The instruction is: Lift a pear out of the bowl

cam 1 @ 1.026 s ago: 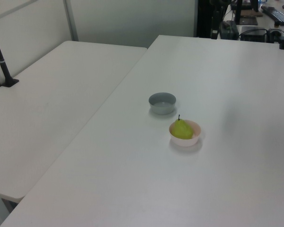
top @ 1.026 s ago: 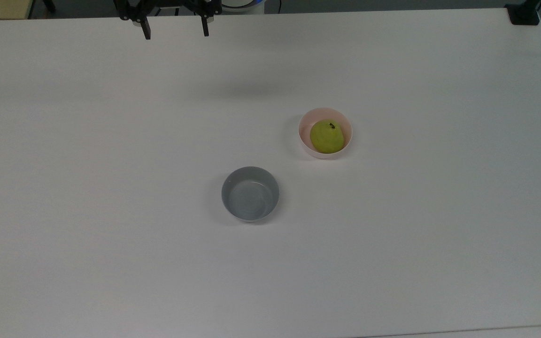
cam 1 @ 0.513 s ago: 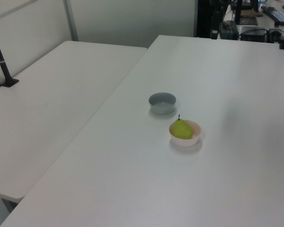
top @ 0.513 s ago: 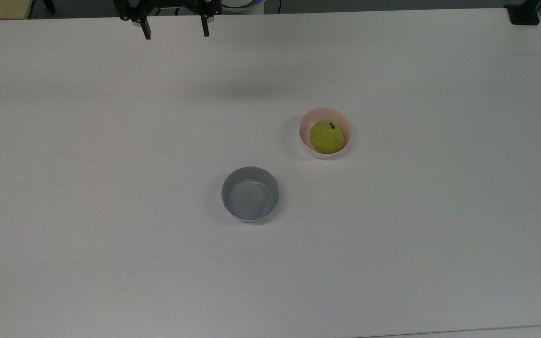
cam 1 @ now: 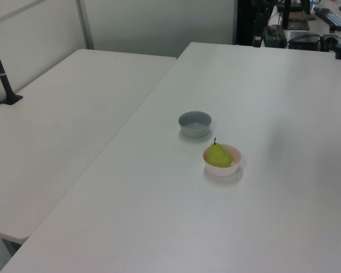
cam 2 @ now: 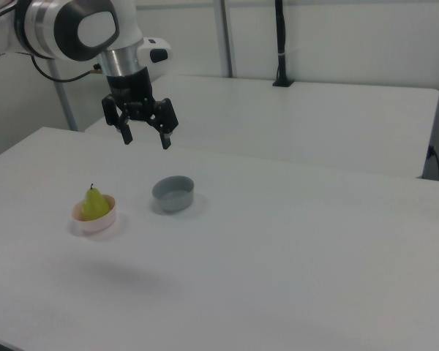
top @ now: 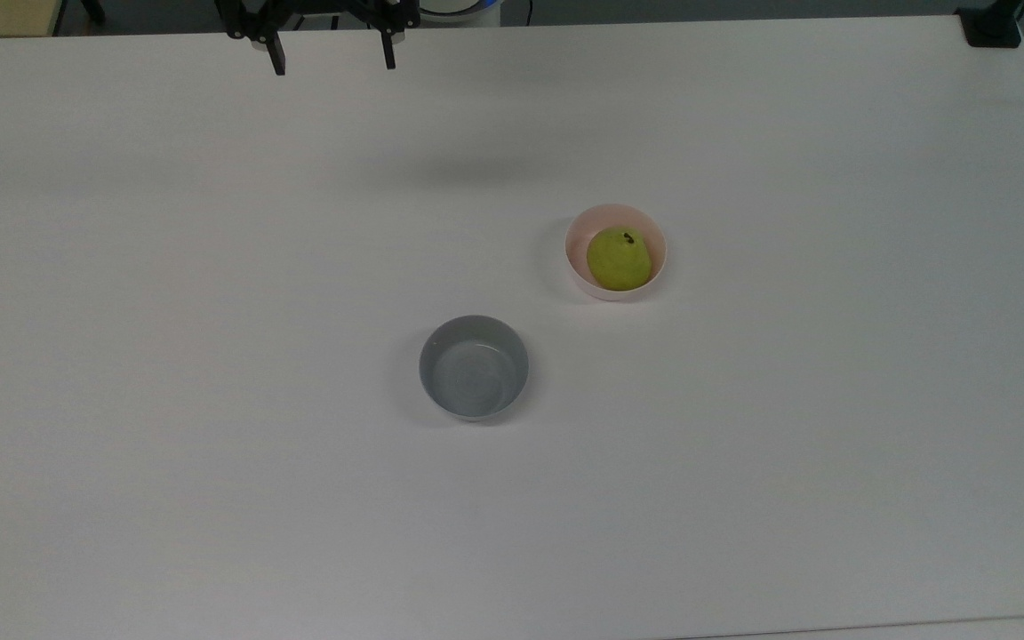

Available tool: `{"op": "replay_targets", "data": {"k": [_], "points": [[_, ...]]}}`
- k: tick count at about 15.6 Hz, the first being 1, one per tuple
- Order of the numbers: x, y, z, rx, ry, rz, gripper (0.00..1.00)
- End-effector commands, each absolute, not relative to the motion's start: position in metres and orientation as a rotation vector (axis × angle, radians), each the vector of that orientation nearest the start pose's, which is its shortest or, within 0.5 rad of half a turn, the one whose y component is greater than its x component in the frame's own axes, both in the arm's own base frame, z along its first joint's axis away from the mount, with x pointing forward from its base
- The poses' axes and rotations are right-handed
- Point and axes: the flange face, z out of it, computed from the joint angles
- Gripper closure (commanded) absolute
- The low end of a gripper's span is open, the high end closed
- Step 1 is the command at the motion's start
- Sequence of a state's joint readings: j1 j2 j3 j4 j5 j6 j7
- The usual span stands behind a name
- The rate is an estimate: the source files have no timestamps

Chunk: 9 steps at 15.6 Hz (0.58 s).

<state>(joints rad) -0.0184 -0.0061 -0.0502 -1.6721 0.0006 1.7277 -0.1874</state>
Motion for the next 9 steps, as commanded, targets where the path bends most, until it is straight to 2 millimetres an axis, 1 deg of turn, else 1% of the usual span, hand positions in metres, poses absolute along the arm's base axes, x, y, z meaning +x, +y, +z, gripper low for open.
{"op": "replay_targets", "data": {"k": [1,2,5,8,9], "points": [[0.567,-0.033,0.593,-3.123,-0.398,-0.108,0.00],[0.566,-0.032,0.592,-3.105,-0.517,-0.094,0.00],[0.566,-0.031,0.586,-3.090,-0.596,-0.077,0.00],[0.566,-0.017,0.577,-3.069,-0.711,-0.051,0.00],[0.567,-0.009,0.576,-3.057,-0.758,-0.049,0.00]]}}
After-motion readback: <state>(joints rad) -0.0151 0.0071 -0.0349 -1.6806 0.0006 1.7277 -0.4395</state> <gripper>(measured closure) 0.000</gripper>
